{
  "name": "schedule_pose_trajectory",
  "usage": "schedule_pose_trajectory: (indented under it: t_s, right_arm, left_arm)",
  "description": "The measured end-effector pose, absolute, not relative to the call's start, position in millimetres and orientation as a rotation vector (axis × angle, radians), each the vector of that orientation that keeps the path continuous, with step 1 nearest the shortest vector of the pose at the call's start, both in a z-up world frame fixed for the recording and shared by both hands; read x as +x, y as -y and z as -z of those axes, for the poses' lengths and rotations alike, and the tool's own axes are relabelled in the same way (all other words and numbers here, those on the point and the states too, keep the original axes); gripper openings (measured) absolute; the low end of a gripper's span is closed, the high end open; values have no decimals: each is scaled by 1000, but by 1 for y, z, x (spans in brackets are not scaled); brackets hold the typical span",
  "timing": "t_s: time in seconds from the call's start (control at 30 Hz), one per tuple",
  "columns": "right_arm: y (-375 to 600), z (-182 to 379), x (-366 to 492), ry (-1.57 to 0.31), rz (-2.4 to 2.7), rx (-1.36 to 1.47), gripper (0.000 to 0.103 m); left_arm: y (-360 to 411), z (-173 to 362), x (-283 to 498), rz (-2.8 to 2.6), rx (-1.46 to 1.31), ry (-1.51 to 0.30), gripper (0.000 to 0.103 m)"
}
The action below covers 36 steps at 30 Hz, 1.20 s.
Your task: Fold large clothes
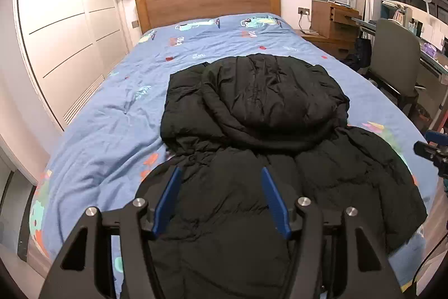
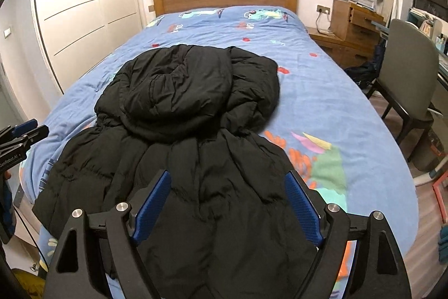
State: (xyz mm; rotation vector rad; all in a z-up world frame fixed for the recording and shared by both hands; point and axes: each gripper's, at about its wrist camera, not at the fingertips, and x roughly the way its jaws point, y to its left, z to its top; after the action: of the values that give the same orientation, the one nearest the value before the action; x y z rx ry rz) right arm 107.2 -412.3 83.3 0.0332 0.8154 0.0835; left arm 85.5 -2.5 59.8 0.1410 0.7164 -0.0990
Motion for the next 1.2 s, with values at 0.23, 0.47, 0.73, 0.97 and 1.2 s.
schedule_pose_trajectory:
  t_s: [0.23, 0.47, 0.73, 0.97, 1.2]
  right_arm:
    - [439, -84, 84, -810, -31, 76, 93]
    - [458, -84, 66, -806, 10, 111, 99]
    - [471, -78, 56, -818, 27, 130, 102]
    - [483, -69, 56, -834, 47, 151, 102]
    - [492, -57, 59, -859, 72, 165, 102]
  left_arm:
    - [0, -60, 69, 93, 169, -711, 60]
    - [-9, -58, 55, 80, 179, -715, 62]
    - [-26, -50, 46, 40, 177, -747, 63]
    - [-46, -38, 47, 3, 163, -792, 63]
    - [-60, -25, 53, -24, 148, -839, 63]
